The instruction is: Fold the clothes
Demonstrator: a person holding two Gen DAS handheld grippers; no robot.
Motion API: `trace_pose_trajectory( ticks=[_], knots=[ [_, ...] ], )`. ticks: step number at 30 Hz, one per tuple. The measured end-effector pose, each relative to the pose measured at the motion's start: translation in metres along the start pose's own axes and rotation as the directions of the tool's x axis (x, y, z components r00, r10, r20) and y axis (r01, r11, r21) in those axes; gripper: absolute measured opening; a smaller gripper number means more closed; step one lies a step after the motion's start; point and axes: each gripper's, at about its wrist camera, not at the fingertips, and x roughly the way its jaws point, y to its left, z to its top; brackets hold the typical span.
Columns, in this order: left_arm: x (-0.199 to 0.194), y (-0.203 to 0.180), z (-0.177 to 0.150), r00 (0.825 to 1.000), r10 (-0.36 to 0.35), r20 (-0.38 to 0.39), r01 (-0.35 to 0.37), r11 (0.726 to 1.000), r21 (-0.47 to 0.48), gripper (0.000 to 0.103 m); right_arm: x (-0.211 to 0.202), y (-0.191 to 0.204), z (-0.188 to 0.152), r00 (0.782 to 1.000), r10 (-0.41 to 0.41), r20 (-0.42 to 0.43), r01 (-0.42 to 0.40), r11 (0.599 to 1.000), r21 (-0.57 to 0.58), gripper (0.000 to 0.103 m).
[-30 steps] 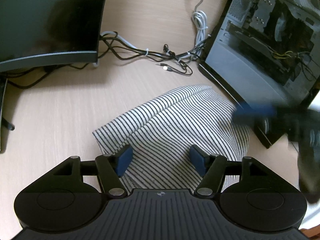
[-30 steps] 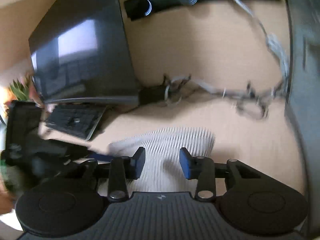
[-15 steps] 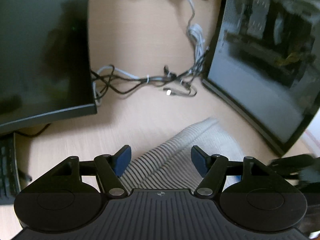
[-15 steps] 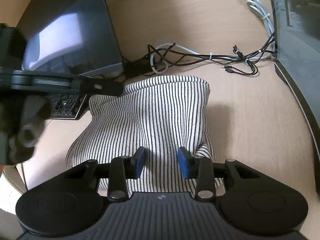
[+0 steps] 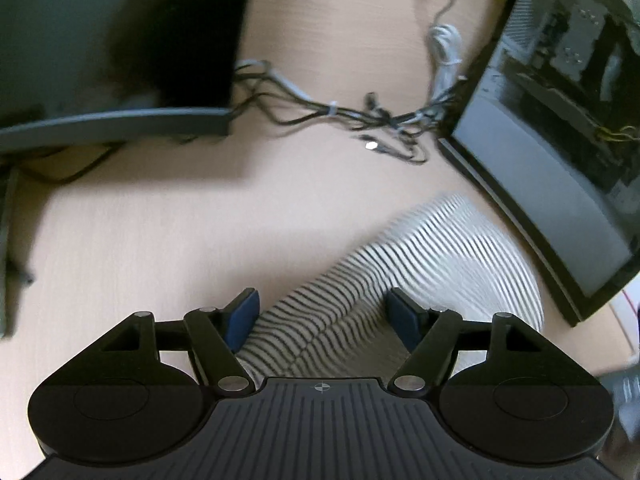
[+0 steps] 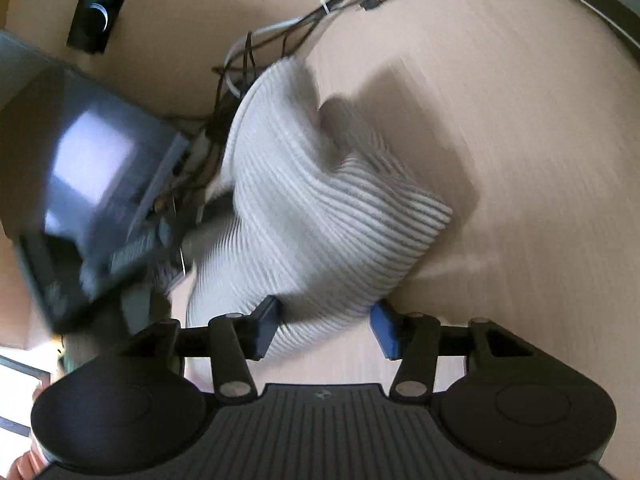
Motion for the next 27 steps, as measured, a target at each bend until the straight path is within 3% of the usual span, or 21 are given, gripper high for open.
trace_pose_trajectory(
  ticks=[2,5,11,15,18,20,22,23,25,27],
  knots=[
    [-0.009,0.001,-0.01,1.0,-0.004,-0.021,0.003,0.999,-0.038,0.075,0.001,0.011,0.017,0.997,-0.059,0.052,0.064,0.993,-0.099,0.048],
    [-0.02,-0.001,-0.027,0.997,-0.052,-0.06,0.046,0.993,-0.105,0.074,0.012,0.03,0.044,0.981,-0.147,0.126,0.177,0.947,-0.27,0.048],
    [-0.029,-0.031,-0.056,0.979,-0.186,-0.084,0.178,0.98,-0.093,0.075,0.044,0.064,0.071,0.937,-0.263,0.231,0.345,0.806,-0.481,0.05],
    [-0.063,-0.01,-0.049,0.986,-0.166,-0.005,0.164,0.98,-0.111,0.075,0.037,0.098,0.063,0.945,-0.164,0.283,0.312,0.712,-0.629,0.049],
    [-0.081,0.012,-0.044,0.994,-0.101,0.045,0.106,0.982,-0.156,0.064,0.035,0.127,0.043,0.965,-0.057,0.258,0.236,0.626,-0.743,0.032],
    [-0.085,0.027,-0.042,0.997,-0.054,0.055,0.064,0.976,-0.21,0.058,0.049,0.141,0.034,0.978,-0.046,0.204,0.188,0.614,-0.767,0.023],
    [-0.089,0.037,-0.043,0.998,-0.033,0.057,0.046,0.967,-0.25,0.058,0.076,0.14,0.023,0.989,-0.072,0.126,0.142,0.647,-0.749,0.021],
    [-0.09,0.04,-0.043,0.998,-0.026,0.057,0.04,0.966,-0.257,0.058,0.085,0.137,0.012,0.989,-0.08,0.125,0.147,0.633,-0.76,0.021],
    [-0.092,0.043,-0.042,0.998,-0.009,0.06,0.025,0.962,-0.272,0.058,0.091,0.138,-0.008,0.98,-0.071,0.188,0.195,0.559,-0.806,0.021],
    [-0.091,0.043,-0.037,0.997,0.002,0.073,0.019,0.958,-0.286,0.058,0.089,0.143,-0.012,0.975,-0.082,0.208,0.219,0.535,-0.816,0.021]
  ],
)
